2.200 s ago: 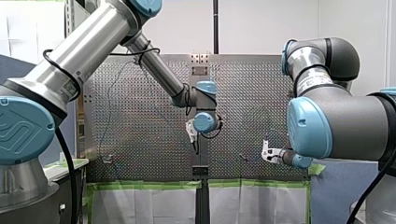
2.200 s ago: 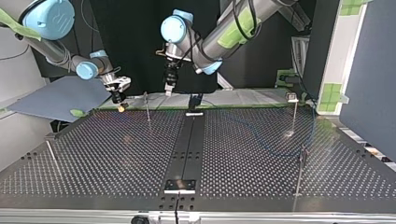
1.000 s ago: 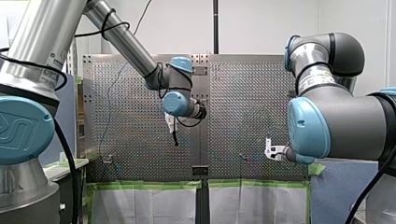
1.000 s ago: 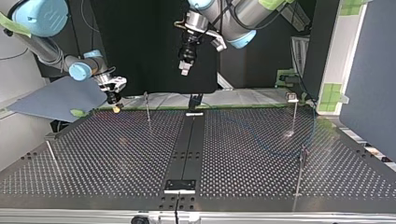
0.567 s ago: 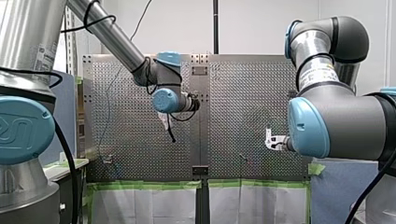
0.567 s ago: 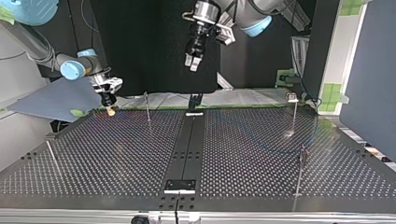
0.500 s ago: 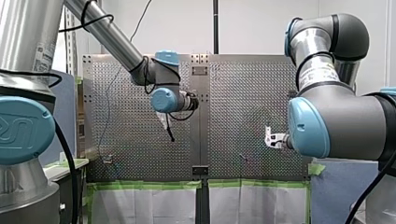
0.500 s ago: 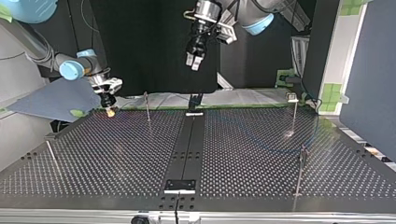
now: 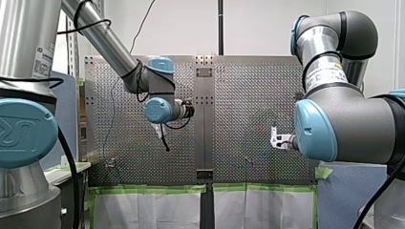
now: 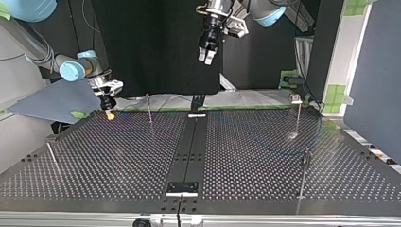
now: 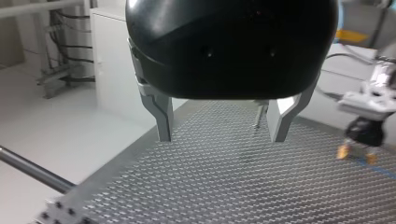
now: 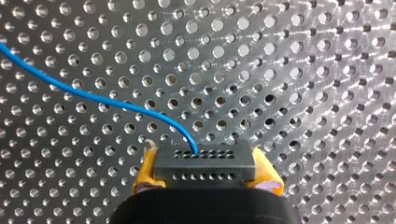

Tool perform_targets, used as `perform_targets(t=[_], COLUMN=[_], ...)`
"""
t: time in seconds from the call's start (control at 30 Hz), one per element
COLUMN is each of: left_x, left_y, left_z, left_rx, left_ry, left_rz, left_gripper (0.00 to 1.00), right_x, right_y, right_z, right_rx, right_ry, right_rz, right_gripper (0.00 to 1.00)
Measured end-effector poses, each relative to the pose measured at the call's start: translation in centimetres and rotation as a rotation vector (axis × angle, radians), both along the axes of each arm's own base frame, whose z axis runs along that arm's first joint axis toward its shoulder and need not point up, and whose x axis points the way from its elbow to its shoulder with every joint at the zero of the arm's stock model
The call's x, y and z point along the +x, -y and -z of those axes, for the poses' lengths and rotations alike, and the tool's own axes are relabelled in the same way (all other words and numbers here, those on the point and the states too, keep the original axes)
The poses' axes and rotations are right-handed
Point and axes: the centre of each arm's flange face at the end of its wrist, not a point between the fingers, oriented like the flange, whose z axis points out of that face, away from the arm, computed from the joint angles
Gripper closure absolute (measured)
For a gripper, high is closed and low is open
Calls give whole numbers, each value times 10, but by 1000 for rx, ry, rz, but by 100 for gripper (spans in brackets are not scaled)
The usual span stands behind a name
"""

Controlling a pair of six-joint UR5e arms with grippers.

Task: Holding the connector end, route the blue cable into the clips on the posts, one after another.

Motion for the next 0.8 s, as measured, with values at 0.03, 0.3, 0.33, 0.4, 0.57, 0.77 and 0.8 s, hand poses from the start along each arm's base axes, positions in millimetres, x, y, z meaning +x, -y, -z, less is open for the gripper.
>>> perform_targets(t=[0.03, 0.3, 0.33, 0.4, 0.57, 0.77, 0.8], left_x=[-1, -10, -10, -10, -10, -11, -11], left_y=[-1, -11, -12, -12, -12, -12, -12], left_z=[5, 39, 40, 41, 41, 42, 42], left_rx=[2, 25, 26, 28, 28, 28, 28], left_ry=[-7, -47, -48, -49, -49, -50, -50], left_rz=[5, 11, 11, 11, 11, 11, 11], left_gripper=[0, 0, 0, 0, 0, 0, 0], right_x=[1, 10, 10, 11, 11, 11, 11], right_y=[0, -2, -2, -2, -2, -2, -2], right_z=[0, -1, -1, -1, -1, -1, -1], right_rx=[-2, -16, -17, -17, -17, -18, -18], right_ry=[0, -1, -2, -2, -2, -2, -2], right_rz=[-1, -15, -15, -16, -16, -16, -16], right_gripper=[100, 100, 100, 100, 100, 100, 100])
